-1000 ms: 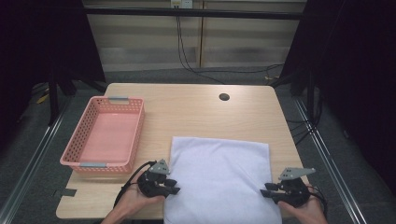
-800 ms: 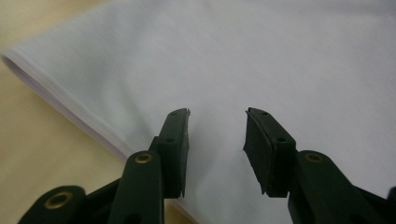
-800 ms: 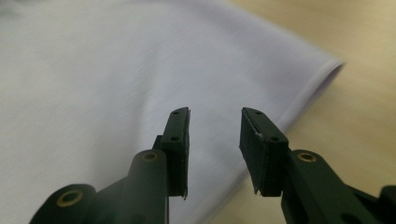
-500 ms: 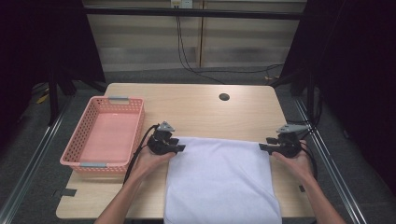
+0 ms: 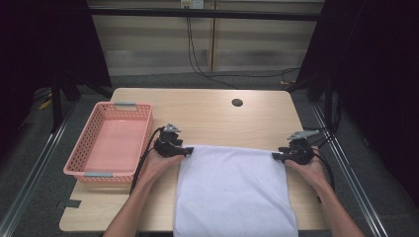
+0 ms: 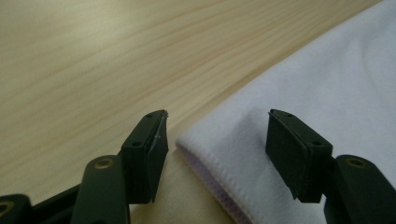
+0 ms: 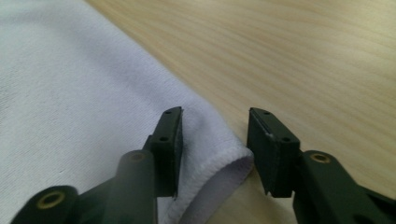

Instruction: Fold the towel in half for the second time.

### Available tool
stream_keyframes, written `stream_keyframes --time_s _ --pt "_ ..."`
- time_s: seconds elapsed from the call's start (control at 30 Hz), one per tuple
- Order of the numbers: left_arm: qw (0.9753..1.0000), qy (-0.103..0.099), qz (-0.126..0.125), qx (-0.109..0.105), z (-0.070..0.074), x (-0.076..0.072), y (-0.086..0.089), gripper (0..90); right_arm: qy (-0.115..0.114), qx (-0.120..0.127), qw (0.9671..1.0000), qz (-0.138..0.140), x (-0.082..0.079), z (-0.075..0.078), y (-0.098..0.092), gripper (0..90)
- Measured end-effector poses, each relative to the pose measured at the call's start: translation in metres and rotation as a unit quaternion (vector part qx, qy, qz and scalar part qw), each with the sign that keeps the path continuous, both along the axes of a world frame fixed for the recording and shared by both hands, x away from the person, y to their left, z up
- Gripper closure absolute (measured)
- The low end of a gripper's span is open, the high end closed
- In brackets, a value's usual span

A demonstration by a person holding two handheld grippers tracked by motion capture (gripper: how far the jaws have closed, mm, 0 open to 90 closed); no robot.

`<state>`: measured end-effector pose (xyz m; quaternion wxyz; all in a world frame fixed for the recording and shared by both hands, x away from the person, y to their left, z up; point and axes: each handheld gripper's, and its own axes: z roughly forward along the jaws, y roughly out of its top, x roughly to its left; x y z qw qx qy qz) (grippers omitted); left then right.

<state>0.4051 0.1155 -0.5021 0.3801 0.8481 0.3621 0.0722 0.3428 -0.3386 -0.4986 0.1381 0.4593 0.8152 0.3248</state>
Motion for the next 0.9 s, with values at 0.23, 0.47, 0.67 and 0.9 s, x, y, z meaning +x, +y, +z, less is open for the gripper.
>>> stream_keyframes --time_s 0.23,0.47,0.67,0.9 --pt "0.9993 -0.009 -0.034 -0.009 -0.002 0.002 -0.003 49.6 0.013 0.021 0.9996 0.011 0.001 0.000 -0.001 74.6" --pt "0.9980 0.006 -0.051 -0.035 0.003 0.001 0.000 81.3 0.020 0.044 0.9988 0.008 0.002 0.001 -0.001 81.5" --pt "0.9957 -0.010 -0.035 -0.085 0.023 0.001 0.007 82.1 -0.009 0.077 0.9969 -0.009 0.004 0.015 -0.013 82.6" --pt "0.9933 -0.036 -0.018 -0.108 0.048 0.009 0.015 82.3 -0.049 0.102 0.9934 -0.016 0.015 0.038 -0.014 82.8"
